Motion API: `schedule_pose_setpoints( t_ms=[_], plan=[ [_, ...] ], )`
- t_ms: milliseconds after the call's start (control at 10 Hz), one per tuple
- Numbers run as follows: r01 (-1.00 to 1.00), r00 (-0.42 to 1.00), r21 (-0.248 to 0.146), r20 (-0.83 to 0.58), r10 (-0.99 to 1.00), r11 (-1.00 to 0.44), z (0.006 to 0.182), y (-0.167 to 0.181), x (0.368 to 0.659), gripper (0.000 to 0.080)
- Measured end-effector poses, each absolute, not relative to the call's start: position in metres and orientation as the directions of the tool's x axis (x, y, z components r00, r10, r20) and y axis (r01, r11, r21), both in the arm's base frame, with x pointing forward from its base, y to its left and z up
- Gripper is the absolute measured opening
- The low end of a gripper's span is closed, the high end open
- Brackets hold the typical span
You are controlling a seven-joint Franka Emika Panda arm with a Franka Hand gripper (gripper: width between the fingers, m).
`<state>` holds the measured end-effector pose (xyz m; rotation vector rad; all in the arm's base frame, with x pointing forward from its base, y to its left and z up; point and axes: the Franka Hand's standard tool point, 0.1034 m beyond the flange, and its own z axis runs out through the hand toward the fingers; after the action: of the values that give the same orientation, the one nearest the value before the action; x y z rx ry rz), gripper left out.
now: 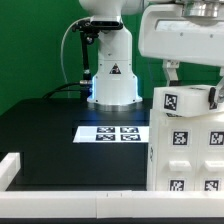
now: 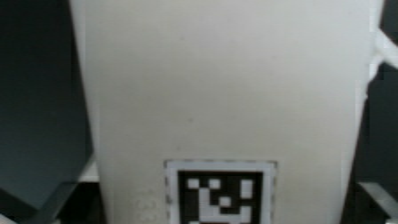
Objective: Assemble cabinet
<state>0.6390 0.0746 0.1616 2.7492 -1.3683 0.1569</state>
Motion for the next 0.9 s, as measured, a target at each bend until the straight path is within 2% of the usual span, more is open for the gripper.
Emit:
schedule_pose_setpoints(
  t_ms=[100,300,400,500,600,800,900],
  plan=[
    [-0.82,0.568,0.01,0.121,-0.814,-0.572,0.1617,0.0743,0.639,0.0557],
    [-0.907,0.418,-0.009,0.12,-0.9,-0.422,0.1614,0.0737,0.6384,0.0557],
    [-0.958,0.284,-0.005,0.111,-0.953,-0.286,0.1595,0.0724,0.6336,0.0557],
    [-0.993,0.111,-0.025,0.097,-0.989,-0.114,0.1589,0.0728,0.6332,0.0557],
    [-0.996,-0.052,-0.072,0.072,-0.996,0.046,0.1593,0.0717,0.6366,0.0557],
    [-0.964,-0.254,-0.085,0.042,-0.966,0.25,0.1588,0.0723,0.6341,0.0557],
    [-0.953,-0.295,-0.087,0.043,-0.955,0.291,0.1588,0.0724,0.633,0.0557]
  ],
)
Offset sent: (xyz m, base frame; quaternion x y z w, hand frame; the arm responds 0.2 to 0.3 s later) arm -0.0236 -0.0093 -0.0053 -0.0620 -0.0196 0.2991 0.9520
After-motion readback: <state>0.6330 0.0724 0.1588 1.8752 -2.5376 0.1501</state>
